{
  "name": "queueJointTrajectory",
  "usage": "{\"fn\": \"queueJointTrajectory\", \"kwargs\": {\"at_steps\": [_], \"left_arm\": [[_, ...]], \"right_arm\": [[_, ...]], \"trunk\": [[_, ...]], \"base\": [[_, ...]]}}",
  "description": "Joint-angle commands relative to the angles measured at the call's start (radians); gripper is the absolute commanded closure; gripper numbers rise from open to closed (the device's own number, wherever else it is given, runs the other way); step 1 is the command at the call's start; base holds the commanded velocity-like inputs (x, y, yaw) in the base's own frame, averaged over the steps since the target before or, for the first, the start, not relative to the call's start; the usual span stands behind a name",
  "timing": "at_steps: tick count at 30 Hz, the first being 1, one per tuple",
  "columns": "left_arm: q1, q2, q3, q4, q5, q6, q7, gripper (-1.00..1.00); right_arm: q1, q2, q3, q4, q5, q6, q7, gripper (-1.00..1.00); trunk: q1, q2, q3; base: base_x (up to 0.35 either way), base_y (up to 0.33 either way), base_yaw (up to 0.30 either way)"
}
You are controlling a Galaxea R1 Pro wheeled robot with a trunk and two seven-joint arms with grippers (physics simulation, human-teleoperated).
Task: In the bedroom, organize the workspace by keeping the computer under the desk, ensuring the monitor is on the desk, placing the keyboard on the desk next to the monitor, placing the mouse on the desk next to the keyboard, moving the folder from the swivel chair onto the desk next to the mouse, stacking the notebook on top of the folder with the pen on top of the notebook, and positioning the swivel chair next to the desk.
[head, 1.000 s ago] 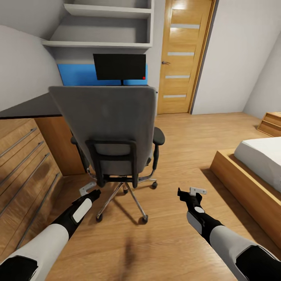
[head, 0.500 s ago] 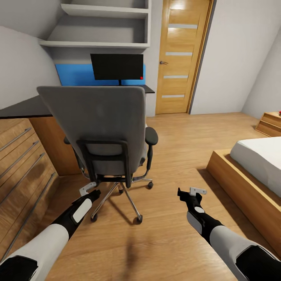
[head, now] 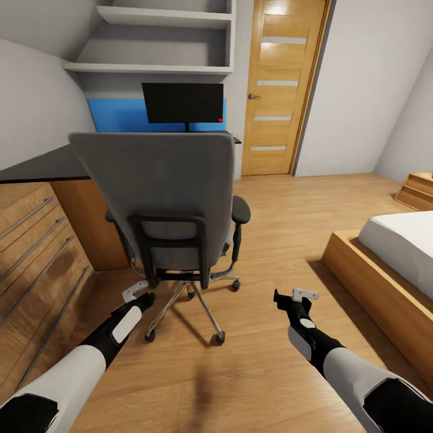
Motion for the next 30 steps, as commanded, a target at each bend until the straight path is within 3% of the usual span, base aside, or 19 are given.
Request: {"fn": "queueJointTrajectory", "kwargs": {"at_steps": [1,9,17,30], "left_arm": [[0.0,0.002,-0.008,-0.002,0.006,0.003,0.008,-1.0],[0.0,0.003,-0.008,0.0,0.007,0.002,0.009,-1.0],[0.0,0.012,-0.006,0.014,0.006,0.001,0.009,-1.0],[0.0,0.023,-0.007,0.016,0.006,0.0,0.008,-1.0]], "right_arm": [[-0.001,-0.001,0.009,-0.001,-0.007,-0.003,-0.006,-1.0],[-0.001,-0.001,0.008,-0.001,-0.007,-0.003,-0.006,-1.0],[-0.001,-0.001,0.007,-0.001,-0.007,-0.003,-0.006,-1.0],[-0.001,-0.001,0.007,-0.001,-0.007,-0.003,-0.006,-1.0]], "trunk": [[0.0,0.0,-0.001],[0.0,0.0,-0.001],[0.0,0.0,-0.001],[0.0,0.0,-0.001]], "base": [[0.0,0.267,0.0],[0.0,0.195,0.0],[0.009,0.021,0.0],[0.144,0.001,0.0]]}}
